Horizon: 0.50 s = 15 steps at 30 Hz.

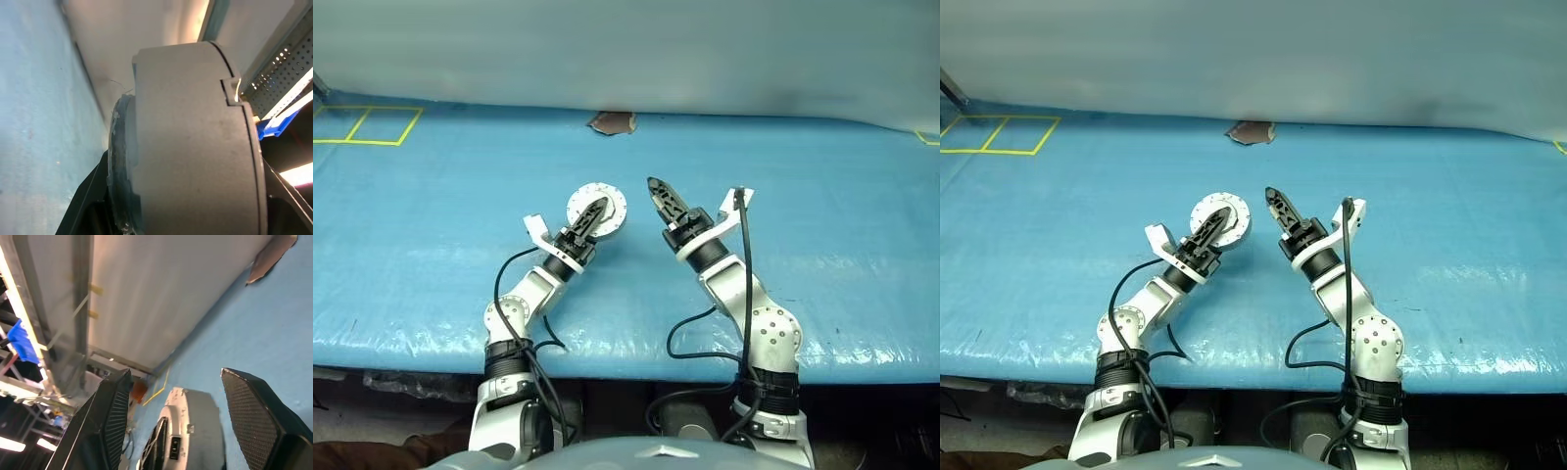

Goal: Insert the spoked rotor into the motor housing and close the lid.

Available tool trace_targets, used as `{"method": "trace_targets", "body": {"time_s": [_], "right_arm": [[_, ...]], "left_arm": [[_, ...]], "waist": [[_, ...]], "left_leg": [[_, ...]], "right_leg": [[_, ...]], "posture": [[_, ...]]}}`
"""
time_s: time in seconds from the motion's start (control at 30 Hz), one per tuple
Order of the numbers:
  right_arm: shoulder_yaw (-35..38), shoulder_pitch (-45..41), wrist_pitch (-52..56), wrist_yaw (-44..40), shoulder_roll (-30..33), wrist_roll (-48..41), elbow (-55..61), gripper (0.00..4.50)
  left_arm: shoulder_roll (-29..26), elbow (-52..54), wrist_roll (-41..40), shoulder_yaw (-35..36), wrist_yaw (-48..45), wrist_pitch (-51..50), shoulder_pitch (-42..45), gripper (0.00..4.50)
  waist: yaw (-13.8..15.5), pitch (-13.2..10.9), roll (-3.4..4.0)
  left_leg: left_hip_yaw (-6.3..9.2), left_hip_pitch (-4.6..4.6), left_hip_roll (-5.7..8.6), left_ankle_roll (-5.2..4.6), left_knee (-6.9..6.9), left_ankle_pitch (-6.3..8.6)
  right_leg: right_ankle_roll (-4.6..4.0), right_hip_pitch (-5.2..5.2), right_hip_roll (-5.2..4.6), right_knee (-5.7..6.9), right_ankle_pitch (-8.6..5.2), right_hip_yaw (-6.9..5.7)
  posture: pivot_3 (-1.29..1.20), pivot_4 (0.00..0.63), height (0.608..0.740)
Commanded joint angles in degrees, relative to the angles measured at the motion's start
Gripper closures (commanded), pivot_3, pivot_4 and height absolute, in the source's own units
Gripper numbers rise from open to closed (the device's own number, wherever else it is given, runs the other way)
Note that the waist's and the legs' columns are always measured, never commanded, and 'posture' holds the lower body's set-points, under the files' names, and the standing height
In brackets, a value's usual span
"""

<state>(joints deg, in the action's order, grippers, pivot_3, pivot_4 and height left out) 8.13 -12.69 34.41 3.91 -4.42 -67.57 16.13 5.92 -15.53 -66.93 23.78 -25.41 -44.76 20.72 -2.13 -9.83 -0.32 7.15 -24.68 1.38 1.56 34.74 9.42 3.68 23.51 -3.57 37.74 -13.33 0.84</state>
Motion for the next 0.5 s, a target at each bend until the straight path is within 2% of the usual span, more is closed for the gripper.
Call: {"method": "trace_targets", "body": {"time_s": [0.03, 0.13, 0.3, 0.5], "right_arm": [[0.84, -0.34, -1.81, 0.41, -0.53, 1.18, 1.07, 1.37], [1.28, 0.40, -1.68, 0.49, -0.37, 1.08, 1.31, 1.37], [0.42, 0.73, -1.00, 0.88, -0.87, 1.36, 1.08, 1.37], [0.15, 0.38, -0.46, 0.97, -0.54, 1.62, 0.56, 1.37]], "left_arm": [[0.72, 0.32, 2.74, 4.24, 4.36, 11.17, 3.35, 1.93], [0.51, -1.32, 6.85, 7.13, 10.51, 20.42, 5.86, 1.93], [-0.05, -4.41, 10.62, 9.01, 15.82, 27.87, 8.94, 1.93], [-0.88, -7.14, 14.24, 8.78, 18.85, 31.69, 10.54, 1.93]], "waist": [[0.02, 0.00, -0.01], [0.00, -0.03, -0.05], [0.37, -0.07, -0.12], [0.58, -0.12, -0.19]], "left_leg": [[0.00, 0.00, 0.00, 0.00, 0.00, 0.00], [0.00, 0.01, -0.02, 0.00, 0.00, 0.00], [0.00, -0.06, 0.01, -0.02, 0.01, 0.01], [0.00, -0.12, 0.03, -0.03, 0.13, 0.02]], "right_leg": [[0.00, 0.00, 0.00, 0.00, 0.01, 0.01], [-0.05, 0.01, 0.02, 0.01, 0.04, 0.00], [0.25, 0.00, 0.01, -0.08, 0.23, 0.01], [0.38, -0.02, 0.01, -0.10, 0.30, 0.01]], "posture": [[0.00, 0.150, 0.740], [0.00, 0.150, 0.740], [0.00, 0.150, 0.740], [0.00, 0.150, 0.740]]}}
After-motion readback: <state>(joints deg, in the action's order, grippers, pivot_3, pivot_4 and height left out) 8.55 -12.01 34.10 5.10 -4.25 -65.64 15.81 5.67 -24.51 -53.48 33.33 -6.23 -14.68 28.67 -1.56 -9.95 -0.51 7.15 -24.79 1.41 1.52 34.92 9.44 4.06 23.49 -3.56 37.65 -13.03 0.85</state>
